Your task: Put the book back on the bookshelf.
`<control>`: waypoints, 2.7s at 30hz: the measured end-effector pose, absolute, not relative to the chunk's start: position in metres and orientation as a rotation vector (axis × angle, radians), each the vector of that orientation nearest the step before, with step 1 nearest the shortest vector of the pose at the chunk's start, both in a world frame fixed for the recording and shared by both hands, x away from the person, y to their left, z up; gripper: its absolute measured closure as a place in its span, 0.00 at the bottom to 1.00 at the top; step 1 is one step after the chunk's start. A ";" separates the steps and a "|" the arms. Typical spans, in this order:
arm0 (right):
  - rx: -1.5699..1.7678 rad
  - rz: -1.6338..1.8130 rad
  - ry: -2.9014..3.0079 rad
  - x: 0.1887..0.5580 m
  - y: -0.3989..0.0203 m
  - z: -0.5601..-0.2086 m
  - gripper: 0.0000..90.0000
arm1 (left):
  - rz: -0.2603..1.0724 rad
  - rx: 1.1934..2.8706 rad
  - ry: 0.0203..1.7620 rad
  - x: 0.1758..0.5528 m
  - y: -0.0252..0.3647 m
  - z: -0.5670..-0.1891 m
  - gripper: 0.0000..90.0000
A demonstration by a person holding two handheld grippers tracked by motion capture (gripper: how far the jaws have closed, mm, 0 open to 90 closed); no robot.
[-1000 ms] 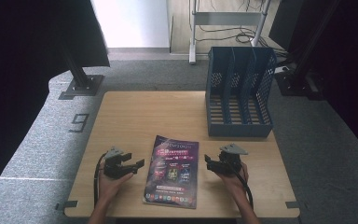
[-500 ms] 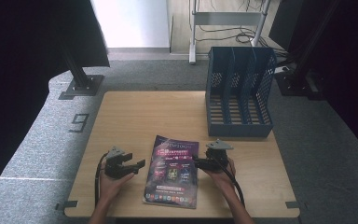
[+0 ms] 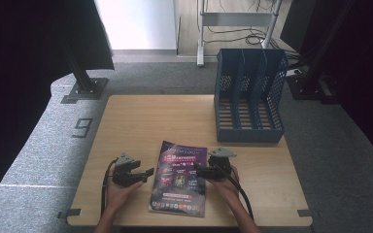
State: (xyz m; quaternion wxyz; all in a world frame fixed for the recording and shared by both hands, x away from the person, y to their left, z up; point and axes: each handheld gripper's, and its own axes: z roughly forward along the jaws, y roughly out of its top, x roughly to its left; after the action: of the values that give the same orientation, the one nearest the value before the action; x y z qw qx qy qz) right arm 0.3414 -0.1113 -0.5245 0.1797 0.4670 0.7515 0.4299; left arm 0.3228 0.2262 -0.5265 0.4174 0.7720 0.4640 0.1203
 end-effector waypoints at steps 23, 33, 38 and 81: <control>1.341 1.120 2.217 0.345 -0.094 -0.553 0.16 | 0.279 1.946 1.151 0.324 0.220 -0.529 0.30; 1.336 1.111 2.203 0.343 -0.093 -0.554 0.18 | 0.280 1.958 1.128 0.323 0.211 -0.528 0.30; 1.335 1.109 2.202 0.343 -0.093 -0.554 0.18 | 0.279 1.964 1.130 0.328 0.206 -0.529 0.30; 1.348 1.103 2.189 0.341 -0.092 -0.553 0.19 | 0.195 1.947 1.186 0.357 0.170 -0.546 0.30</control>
State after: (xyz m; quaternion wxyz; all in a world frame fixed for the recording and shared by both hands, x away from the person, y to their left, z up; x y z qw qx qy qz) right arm 0.3407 -0.0921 -0.5534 0.1714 0.4747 0.7709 0.3886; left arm 0.3569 0.1704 -0.5465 0.4141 0.7746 0.4717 0.0775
